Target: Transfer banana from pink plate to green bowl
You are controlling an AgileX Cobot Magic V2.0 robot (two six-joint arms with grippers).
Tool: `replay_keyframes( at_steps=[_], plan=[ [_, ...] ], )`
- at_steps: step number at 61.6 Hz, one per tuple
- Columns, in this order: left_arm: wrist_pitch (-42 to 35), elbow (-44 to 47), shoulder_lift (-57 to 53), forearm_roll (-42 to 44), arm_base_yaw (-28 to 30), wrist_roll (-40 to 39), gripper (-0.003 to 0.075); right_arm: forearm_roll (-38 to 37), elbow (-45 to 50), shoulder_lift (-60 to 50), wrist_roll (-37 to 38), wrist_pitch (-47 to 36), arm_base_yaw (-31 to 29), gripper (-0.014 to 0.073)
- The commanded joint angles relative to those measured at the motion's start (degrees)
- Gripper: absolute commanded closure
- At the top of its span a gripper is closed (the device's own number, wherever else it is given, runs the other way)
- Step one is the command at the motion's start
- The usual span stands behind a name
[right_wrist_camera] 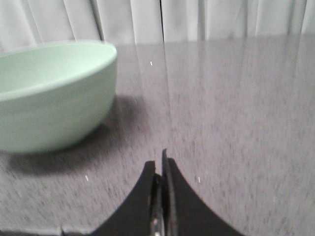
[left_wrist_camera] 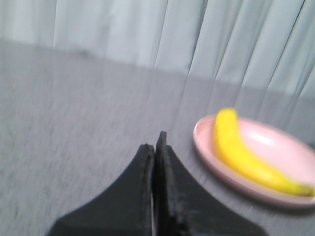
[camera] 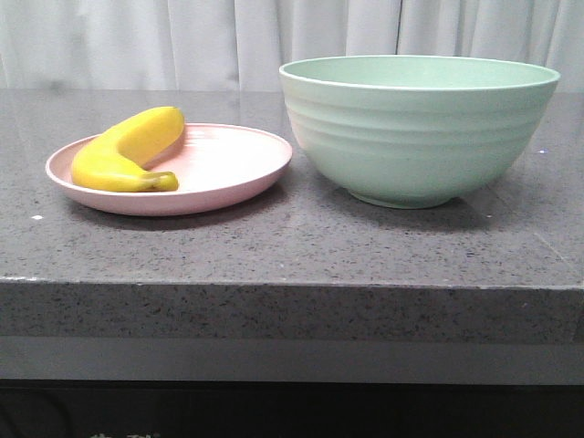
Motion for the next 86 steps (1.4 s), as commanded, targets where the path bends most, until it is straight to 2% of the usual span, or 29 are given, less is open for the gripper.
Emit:
replay_keyframes(
  at_steps=[1,6,14,26,28,31,35,40,43,46,52,59,66,74,86],
  plan=[
    [-0.8,-8.5,4.8,-1.2,0.1,-0.7,0.0738,0.0,-8.3,1.3,0.0,-0.1,-0.4,0.0652],
    [2.3,-13.4,11.3,-1.2,0.1,-0.6,0.0738,0.0,-14.2,5.4,0.0,2.9,-0.4,0.0652],
    [1.5,-18.6,20.8,-0.9,0.1,-0.1,0.0738,0.0,-20.5,12.6,0.0,3.4,-0.4,0.0652],
    [0.6,-20.7,26.8,-0.9,0.1,0.0,0.0717,0.0,-22.8,17.2,0.0,3.2,-0.4,0.0645],
    [0.6,-20.7,26.8,-0.9,0.1,0.0,0.0683,0.0,-22.8,17.2,0.0,3.2,-0.4,0.0622],
    [0.6,-20.7,26.8,-0.8,0.1,0.0,0.0589,0.0,-22.8,17.2,0.0,3.2,-0.4,0.0552],
    [0.5,-20.7,26.8,-0.7,0.1,0.0,0.0435,0.0,-22.8,17.2,0.0,3.3,-0.4,0.0378],
    [0.1,-20.7,26.8,0.5,0.1,0.0,0.0186,0.0,-22.8,17.2,0.0,3.3,-0.4,0.0146],
    [-0.7,-20.7,26.8,0.5,0.1,0.0,0.0097,0.0,-22.8,17.2,0.0,3.4,-0.4,0.0054],
    [-1.7,-20.7,26.8,-0.6,0.1,-0.1,0.0054,0.0,-22.8,17.2,0.0,3.4,-0.4,-0.0007],
    [-1.9,-21.2,27.4,-4.2,0.0,-0.1,0.0064,0.0,-22.8,17.2,0.0,3.5,-0.4,-0.0026],
    [2.1,-24.5,31.9,-4.2,-2.4,1.8,0.0106,0.0,-22.8,17.2,0.0,3.1,-0.4,-0.0027],
    [6.9,-30.5,40.8,-4.2,-7.6,3.1,0.0152,0.0,-22.8,17.2,0.0,2.6,-0.4,-0.0027],
    [13.7,-39.8,52.2,-3.9,-13.3,3.1,0.0163,0.0,-22.8,17.2,0.0,2.5,-0.4,-0.0027],
    [23.3,-52.5,67.7,-3.8,-15.7,3.1,0.0163,0.0,-22.8,17.2,0.0,2.5,-0.4,-0.0027]
  ],
)
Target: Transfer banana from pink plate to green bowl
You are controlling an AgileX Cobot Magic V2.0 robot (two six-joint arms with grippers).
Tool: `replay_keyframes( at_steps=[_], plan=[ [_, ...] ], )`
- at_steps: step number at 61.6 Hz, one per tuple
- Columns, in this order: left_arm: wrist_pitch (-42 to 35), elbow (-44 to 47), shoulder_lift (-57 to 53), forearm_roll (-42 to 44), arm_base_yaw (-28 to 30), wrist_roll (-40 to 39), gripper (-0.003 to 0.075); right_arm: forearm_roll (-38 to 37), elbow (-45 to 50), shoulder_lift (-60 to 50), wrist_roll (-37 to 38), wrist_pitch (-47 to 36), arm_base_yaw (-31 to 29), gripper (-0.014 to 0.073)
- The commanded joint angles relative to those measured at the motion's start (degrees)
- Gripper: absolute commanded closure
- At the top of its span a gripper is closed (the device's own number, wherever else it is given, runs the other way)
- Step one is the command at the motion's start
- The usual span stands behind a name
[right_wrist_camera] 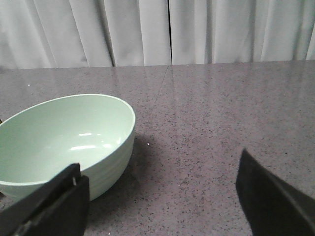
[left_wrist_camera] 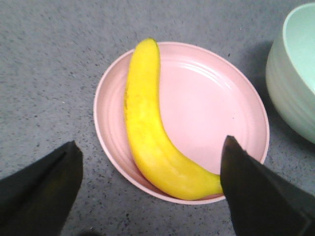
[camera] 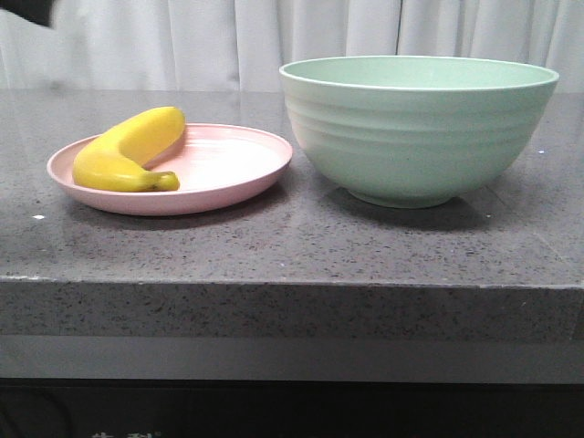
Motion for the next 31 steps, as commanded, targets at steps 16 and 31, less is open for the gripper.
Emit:
replay_keyframes(
  at_steps=[16,31],
  plan=[
    [6.1,-15.2,18.2,-0.4,-0.8,0.1,0.0163,0.0,-2.0,1.0,0.0,-4.9,-0.4,-0.0027],
    [5.8,-15.8,22.5,-0.6,-1.2,0.3,0.0163,0.0,-2.0,1.0,0.0,-4.9,-0.4,-0.0027]
  ],
)
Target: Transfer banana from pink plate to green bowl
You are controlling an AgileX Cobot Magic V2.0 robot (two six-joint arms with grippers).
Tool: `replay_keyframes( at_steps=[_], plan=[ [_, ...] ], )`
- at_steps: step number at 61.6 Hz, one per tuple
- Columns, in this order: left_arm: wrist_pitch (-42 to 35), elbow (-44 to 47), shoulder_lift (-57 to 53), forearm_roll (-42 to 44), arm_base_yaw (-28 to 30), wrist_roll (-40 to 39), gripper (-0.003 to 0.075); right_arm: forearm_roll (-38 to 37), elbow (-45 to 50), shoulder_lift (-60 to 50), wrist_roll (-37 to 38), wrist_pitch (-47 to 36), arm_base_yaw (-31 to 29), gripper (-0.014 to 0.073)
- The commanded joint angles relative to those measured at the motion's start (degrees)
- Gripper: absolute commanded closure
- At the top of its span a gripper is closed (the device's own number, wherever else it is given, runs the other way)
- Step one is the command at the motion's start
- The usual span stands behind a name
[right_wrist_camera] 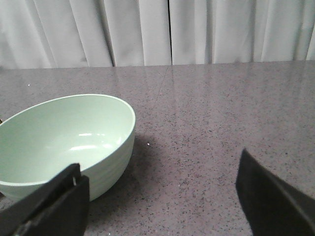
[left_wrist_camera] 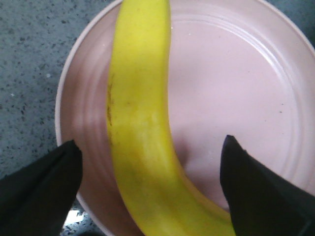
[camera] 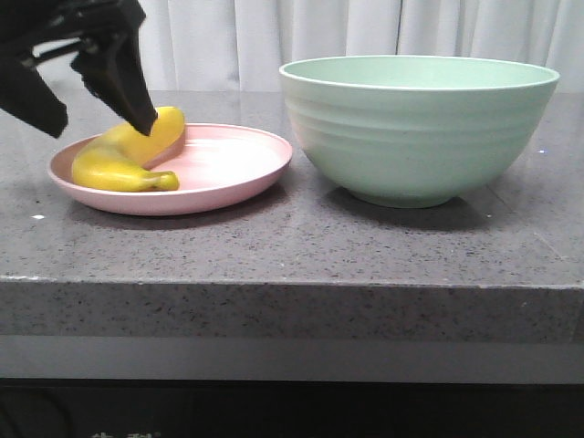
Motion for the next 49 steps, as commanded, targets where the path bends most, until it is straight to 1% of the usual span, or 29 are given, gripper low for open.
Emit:
replay_keyframes(
  at_steps=[1,25,29,34,39,44,49],
  plan=[
    [-2.4,-2.0,-0.6,-0.7,-0.5,0.3,0.0163,0.0,-2.0,1.0,0.0,-4.9,-0.4,-0.0027],
    [-3.9,-2.0,2.6,-0.5,-0.5,0.5,0.0165,0.0,-1.9,1.0,0.0,-4.6,-0.4,-0.0027],
    [-3.9,-2.0,2.9,-0.5,-0.5,0.5,0.0185,0.0,-1.9,1.0,0.0,-4.6,-0.4,-0.0027],
    [-4.0,-2.0,2.9,-0.5,-0.5,0.5,0.0229,0.0,-1.9,1.0,0.0,-4.6,-0.4,-0.0027],
    [-4.4,-2.0,2.9,-0.5,-0.5,0.5,0.0298,0.0,-1.9,1.0,0.0,-4.6,-0.4,-0.0027],
    [-5.4,-2.0,2.9,-0.5,-0.5,0.5,0.04,0.0,-1.9,1.0,0.0,-4.6,-0.4,-0.0027],
    [-6.8,-2.0,2.9,-0.5,-0.5,0.5,0.0469,0.0,-1.9,1.0,0.0,-4.6,-0.4,-0.0027]
  ],
)
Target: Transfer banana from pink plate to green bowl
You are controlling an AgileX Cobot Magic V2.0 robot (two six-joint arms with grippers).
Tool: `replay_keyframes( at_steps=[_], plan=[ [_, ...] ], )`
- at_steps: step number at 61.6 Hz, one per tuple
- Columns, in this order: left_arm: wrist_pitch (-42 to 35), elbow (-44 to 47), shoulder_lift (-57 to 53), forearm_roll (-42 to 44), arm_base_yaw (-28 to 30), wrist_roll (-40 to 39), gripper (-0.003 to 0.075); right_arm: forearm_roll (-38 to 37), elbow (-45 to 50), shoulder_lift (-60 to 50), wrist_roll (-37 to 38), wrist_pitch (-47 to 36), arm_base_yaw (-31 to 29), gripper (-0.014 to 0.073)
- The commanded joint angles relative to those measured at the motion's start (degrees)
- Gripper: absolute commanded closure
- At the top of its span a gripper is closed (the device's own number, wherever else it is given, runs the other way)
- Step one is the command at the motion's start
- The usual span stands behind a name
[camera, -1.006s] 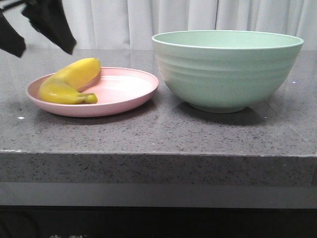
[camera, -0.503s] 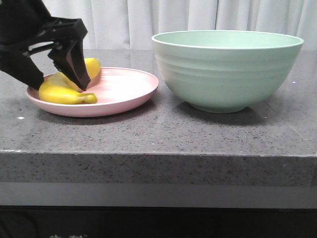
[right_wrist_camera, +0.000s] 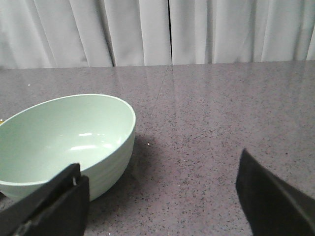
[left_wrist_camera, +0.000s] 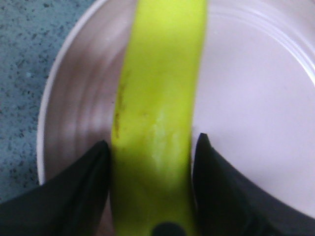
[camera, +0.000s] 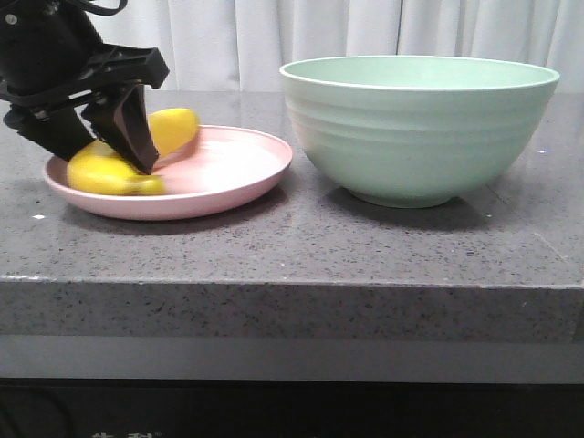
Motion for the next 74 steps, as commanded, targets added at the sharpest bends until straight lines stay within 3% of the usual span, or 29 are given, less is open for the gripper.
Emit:
replay_keyframes(
  at_steps=[1,11,28,42,60,74],
  plan=[
    [-4.1,-1.8,-2.1,-0.5,-0.3,0.1,0.0487,0.0,-1.9,1.0,0.0,-4.6,-0.4,-0.0027],
    [-6.5,-1.8,-3.0,-0.5,-0.3,0.1,0.0573,0.0,-1.9,1.0,0.0,-4.8,-0.4,-0.0027],
    [-3.9,-1.5,-13.1,-0.4,-1.3,1.1,0.0575,0.0,-1.9,1.0,0.0,-4.5,-0.4,-0.0027],
    [-3.3,2.3,-23.4,-0.4,-7.0,1.2,0.0576,0.1,-1.9,1.4,0.0,-3.7,-0.3,-0.0027],
    [-3.1,5.1,-27.0,-0.4,-20.1,2.6,0.0575,15.2,-6.1,10.1,0.0,0.6,0.5,-0.0025],
    [-3.3,5.1,-26.7,-0.4,-28.0,2.6,0.0576,29.7,-13.5,18.8,-2.5,3.4,7.1,0.0038]
  ],
)
